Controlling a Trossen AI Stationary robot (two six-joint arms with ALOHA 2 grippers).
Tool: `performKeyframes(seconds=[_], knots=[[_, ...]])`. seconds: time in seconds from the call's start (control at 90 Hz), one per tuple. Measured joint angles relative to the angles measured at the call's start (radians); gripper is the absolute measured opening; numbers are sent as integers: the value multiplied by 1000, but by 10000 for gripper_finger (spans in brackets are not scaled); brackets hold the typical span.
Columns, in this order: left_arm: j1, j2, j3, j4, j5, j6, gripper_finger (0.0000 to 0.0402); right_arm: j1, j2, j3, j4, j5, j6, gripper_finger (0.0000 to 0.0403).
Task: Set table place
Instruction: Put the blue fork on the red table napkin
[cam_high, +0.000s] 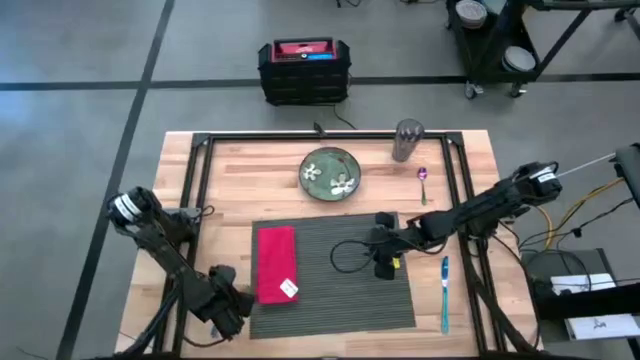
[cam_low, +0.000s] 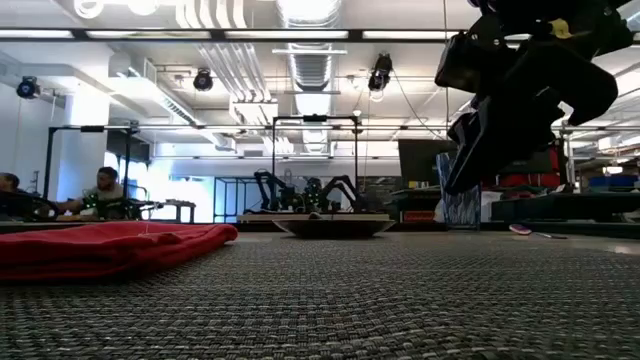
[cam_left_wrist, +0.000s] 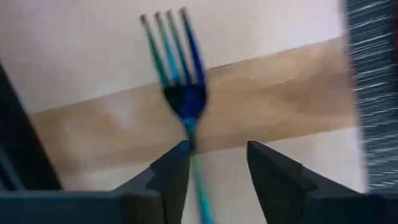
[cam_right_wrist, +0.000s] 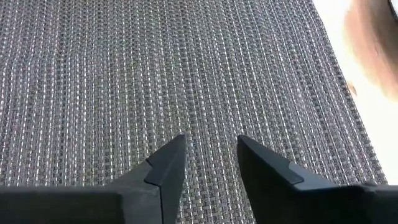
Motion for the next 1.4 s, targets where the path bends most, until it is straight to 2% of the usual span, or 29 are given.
performKeyframes(seconds=[0.3, 0.489, 0.644, 0.767, 0.878, 1.0, 1.144, 1.4], knots=[[-24, 17, -15, 52, 4, -13, 82, 0, 0, 0, 5, 1, -11, 130], [-24, 17, -40, 96, -1, -3, 10, 0, 0, 0, 8, 1, -14, 118], [-25, -5, -4, 43, -25, -13, 3, 0, 0, 0, 8, 1, -18, 108], [-14, -38, 100, -77, -60, -27, 0, 0, 0, 0, 8, 1, -29, 101], [15, -36, 198, -211, -131, -21, 0, 0, 0, 0, 8, 1, -29, 94], [65, -37, 278, -266, -250, 3, 1, 0, 0, 0, 14, 2, -29, 87], [147, -37, 319, -262, -385, 78, 1, 0, 0, 0, 23, 2, -28, 78], [307, -20, 304, -173, -415, 324, 1, 0, 0, 0, 28, 2, -28, 60]])
